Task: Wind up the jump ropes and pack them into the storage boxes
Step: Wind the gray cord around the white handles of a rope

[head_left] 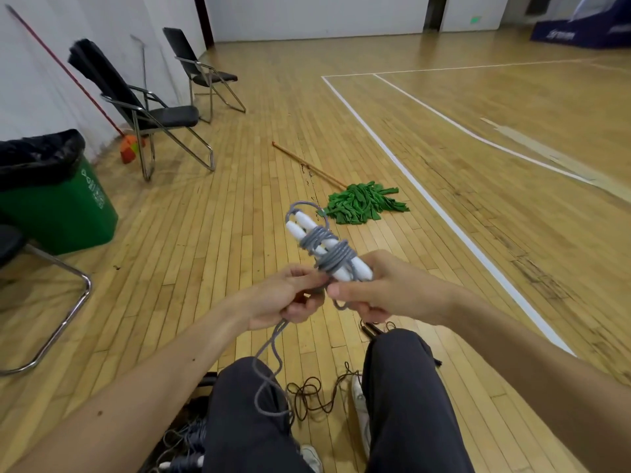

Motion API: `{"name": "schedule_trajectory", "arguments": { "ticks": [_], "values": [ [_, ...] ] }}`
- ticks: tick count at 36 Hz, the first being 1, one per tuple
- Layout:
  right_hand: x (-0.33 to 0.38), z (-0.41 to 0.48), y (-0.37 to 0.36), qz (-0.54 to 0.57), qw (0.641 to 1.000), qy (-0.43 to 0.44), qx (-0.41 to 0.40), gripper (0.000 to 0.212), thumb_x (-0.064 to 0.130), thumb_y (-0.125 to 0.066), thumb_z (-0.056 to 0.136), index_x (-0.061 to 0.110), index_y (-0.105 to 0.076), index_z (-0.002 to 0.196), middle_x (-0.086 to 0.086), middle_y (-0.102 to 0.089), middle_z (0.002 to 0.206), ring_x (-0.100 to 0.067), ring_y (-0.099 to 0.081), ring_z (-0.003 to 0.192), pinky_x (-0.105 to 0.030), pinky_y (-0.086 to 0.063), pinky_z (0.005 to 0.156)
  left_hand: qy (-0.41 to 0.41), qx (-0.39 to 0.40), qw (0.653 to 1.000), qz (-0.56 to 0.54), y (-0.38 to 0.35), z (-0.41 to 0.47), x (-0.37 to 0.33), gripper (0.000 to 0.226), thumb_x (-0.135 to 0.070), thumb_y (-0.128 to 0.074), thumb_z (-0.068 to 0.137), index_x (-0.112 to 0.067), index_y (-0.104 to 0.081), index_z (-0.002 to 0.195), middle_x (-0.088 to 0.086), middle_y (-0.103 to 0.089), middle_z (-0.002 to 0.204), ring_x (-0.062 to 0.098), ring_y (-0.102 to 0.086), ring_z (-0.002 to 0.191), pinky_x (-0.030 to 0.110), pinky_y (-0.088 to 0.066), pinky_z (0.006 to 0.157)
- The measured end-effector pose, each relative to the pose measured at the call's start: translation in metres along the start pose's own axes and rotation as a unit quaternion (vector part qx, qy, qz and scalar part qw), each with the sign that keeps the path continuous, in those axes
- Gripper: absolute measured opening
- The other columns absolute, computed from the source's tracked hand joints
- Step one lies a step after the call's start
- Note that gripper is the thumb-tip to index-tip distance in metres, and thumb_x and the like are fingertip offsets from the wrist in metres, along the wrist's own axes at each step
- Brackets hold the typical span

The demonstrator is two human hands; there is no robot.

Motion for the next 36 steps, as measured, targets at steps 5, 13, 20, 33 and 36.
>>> {"name": "schedule_trajectory", "arguments": {
  "ticks": [5, 13, 20, 33, 36],
  "values": [
    [-0.022, 0.005, 0.012, 0.051, 0.998, -0.044, -0.021, 0.022, 0.025, -0.065, 0.098, 0.004, -0.065, 0.09, -0.004, -0.046, 0.065, -0.015, -0.036, 0.051, -0.023, -0.03, 0.048, 0.041, -0.053, 0.997, 0.03, -0.002, -0.004, 0.003, 0.032, -0.035, -0.048, 0.104, -0.008, -0.057, 0.089, -0.001, -0.044, 0.058, 0.007, -0.03, 0.04, 0.025, -0.015, 0.042],
    [-0.046, 0.01, 0.021, 0.057, 0.993, -0.085, -0.053, 0.018, 0.02, -0.069, 0.095, 0.006, -0.059, 0.088, -0.006, -0.049, 0.068, -0.014, -0.04, 0.05, -0.024, -0.03, 0.047, 0.057, -0.077, 0.987, 0.127, -0.009, -0.008, 0.001, 0.041, -0.041, -0.044, 0.105, -0.007, -0.062, 0.094, 0.002, -0.047, 0.057, 0.01, -0.036, 0.041, 0.021, -0.025, 0.039],
    [-0.08, 0.012, 0.045, -0.035, 0.98, -0.149, -0.126, 0.015, 0.014, -0.071, 0.092, 0.001, -0.062, 0.09, -0.011, -0.055, 0.07, -0.017, -0.044, 0.049, -0.024, -0.035, 0.043, 0.053, -0.054, 0.951, 0.3, -0.016, -0.017, 0.001, 0.021, -0.029, -0.057, 0.102, -0.016, -0.062, 0.086, -0.004, -0.049, 0.054, 0.009, -0.041, 0.043, 0.023, -0.036, 0.047],
    [-0.107, 0.018, 0.022, -0.164, 0.952, -0.244, -0.08, 0.022, 0.018, -0.067, 0.094, 0.007, -0.06, 0.076, -0.004, -0.056, 0.058, -0.014, -0.045, 0.039, -0.022, -0.038, 0.042, 0.047, -0.041, 0.736, 0.675, -0.037, -0.012, -0.03, 0.029, -0.041, -0.057, 0.1, -0.016, -0.063, 0.086, -0.006, -0.049, 0.064, 0.008, -0.043, 0.054, 0.028, -0.04, 0.056],
    [-0.109, 0.023, 0.013, -0.217, 0.94, -0.257, -0.053, 0.017, 0.018, -0.066, 0.093, 0.009, -0.061, 0.08, -0.006, -0.058, 0.064, -0.017, -0.05, 0.045, -0.024, -0.042, 0.046, 0.019, -0.052, 0.692, 0.72, -0.043, -0.008, -0.042, 0.028, -0.043, -0.059, 0.099, -0.018, -0.062, 0.085, -0.008, -0.045, 0.065, 0.006, -0.041, 0.055, 0.028, -0.038, 0.056]
  ]
}}
Point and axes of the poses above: each hand's wrist, its own z-axis towards the middle knuckle, its own y-axis out of the back of the hand, x = y × z, the point moved 7 cm from there along z, towards the middle knuckle
